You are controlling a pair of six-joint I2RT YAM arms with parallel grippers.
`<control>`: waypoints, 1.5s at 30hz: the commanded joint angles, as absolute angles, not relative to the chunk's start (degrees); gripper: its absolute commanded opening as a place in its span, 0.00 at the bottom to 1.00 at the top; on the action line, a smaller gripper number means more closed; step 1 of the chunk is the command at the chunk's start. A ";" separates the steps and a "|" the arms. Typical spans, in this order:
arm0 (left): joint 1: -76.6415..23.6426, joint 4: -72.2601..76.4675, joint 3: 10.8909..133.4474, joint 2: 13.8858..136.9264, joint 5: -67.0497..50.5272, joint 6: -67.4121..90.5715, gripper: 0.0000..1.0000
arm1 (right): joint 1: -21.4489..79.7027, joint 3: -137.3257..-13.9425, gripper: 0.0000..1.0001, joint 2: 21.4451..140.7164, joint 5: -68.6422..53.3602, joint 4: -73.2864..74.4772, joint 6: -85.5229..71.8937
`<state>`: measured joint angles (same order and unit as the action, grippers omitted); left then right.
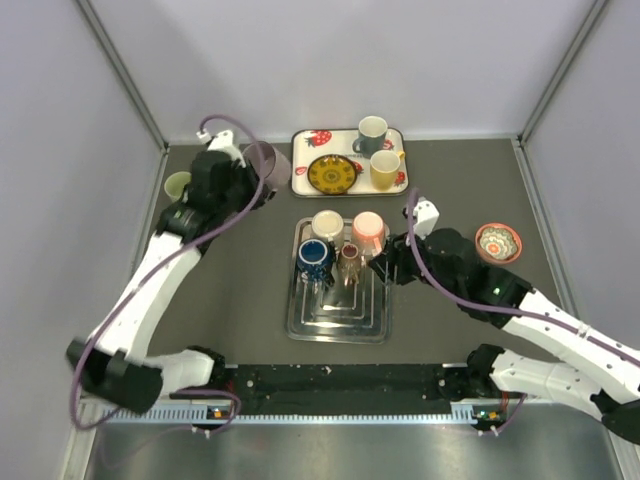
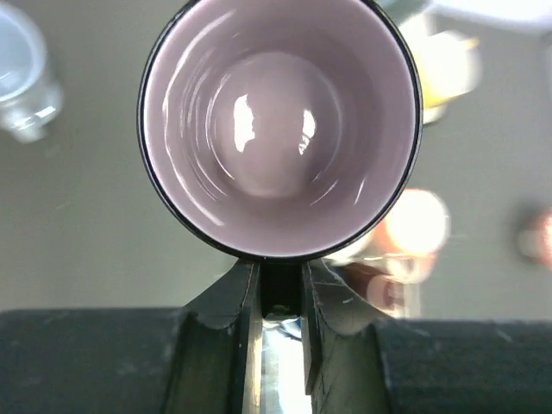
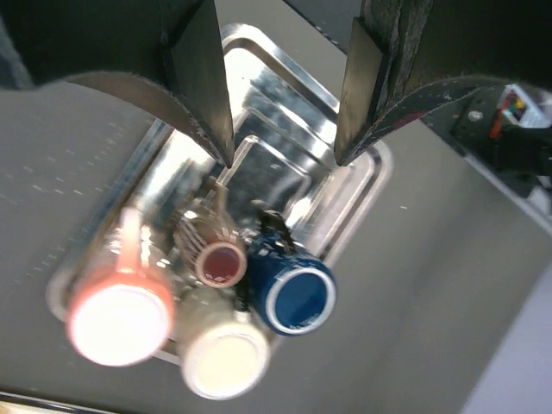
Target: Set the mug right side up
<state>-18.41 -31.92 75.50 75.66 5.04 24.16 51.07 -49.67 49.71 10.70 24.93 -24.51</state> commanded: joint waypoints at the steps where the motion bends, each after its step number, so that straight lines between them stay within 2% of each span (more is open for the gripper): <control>1: -20.74 -18.23 66.12 60.49 -10.08 36.98 0.00 | 50.54 -46.60 0.51 48.34 1.24 12.59 -29.86; 2: -21.26 -15.32 63.57 56.21 -15.59 39.44 0.00 | 50.36 -45.80 0.53 47.47 0.19 10.57 -31.27; 6: -27.40 -0.83 54.16 49.76 -23.01 50.60 0.00 | 48.35 -42.20 0.64 45.44 -11.55 0.46 -39.18; 10: -32.07 10.17 48.35 45.45 -24.70 57.47 0.00 | 46.67 -36.40 0.71 44.47 -19.33 -18.32 -48.33; 16: -36.20 20.02 42.72 44.03 -23.82 63.28 0.00 | 46.67 -33.05 0.74 46.49 -21.36 -29.96 -54.92; 33: -43.94 25.75 40.61 46.84 -20.92 64.34 0.00 | 45.97 -30.33 0.65 50.80 -19.34 -45.43 -62.13; 45: -45.61 23.73 41.22 47.37 -21.53 63.90 0.00 | 41.93 -26.99 0.41 54.31 -20.48 -58.96 -70.12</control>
